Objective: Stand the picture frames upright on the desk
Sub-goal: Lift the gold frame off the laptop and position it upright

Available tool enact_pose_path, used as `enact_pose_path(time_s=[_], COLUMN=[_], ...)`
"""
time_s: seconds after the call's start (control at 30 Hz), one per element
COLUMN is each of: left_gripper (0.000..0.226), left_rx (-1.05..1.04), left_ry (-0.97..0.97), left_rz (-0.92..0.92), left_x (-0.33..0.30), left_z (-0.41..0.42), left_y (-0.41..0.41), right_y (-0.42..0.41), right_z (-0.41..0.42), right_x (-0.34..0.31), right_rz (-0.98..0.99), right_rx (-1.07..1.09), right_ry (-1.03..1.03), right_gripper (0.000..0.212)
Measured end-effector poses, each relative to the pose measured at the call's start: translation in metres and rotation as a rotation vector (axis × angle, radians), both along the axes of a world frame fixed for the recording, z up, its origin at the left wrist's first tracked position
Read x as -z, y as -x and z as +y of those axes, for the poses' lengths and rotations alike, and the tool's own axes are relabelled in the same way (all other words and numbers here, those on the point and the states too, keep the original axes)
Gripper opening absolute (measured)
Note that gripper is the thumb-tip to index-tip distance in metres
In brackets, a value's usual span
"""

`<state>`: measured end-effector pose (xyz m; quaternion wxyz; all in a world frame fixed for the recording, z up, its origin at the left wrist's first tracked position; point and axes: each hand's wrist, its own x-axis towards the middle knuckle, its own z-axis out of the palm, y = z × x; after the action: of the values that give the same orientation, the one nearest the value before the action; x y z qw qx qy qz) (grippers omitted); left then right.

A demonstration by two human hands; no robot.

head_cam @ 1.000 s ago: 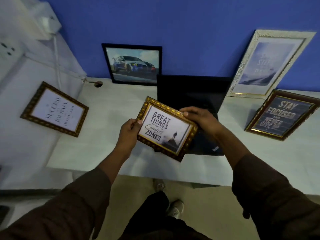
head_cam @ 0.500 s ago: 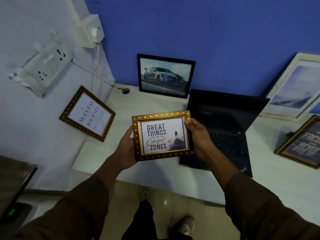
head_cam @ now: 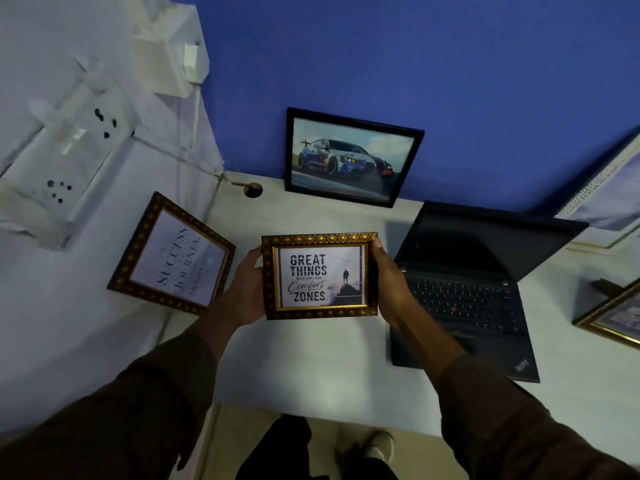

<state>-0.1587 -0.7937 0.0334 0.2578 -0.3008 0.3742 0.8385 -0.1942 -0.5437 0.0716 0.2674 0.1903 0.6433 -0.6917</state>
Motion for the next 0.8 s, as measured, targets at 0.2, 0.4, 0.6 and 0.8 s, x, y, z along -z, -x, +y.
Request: enact_pose_path(time_s=[0.2, 0.4, 0.6, 0.8], left_gripper=[0.063, 0.063, 0.041, 0.038], left_rx=[-0.118, -0.125, -0.125, -0.137], left_ry=[0.091, 0.19, 0.327, 0.368], left_rz=[-0.069, -0.087, -0.089, -0.033], left_x=[0.029, 0.047, 0.057, 0.058], left_z=[0.008, 0.016, 0.02, 0.022], left_y=[0.026, 0.038, 0.039, 0.027], right_y=[0.016, 0.026, 0.04, 0.047], right_z=[-0.011, -0.015, -0.017, -0.014], right_x=[0.03, 0.055, 0.069, 0.069], right_rz=[-0.11, -0.163, -0.142, -0.084], right_rx=[0.122, 0.205, 0.282, 0.188], right_ry=[-0.011, 0.026, -0.039, -0.113], right_gripper=[0.063, 0.073, 0.058, 0.064])
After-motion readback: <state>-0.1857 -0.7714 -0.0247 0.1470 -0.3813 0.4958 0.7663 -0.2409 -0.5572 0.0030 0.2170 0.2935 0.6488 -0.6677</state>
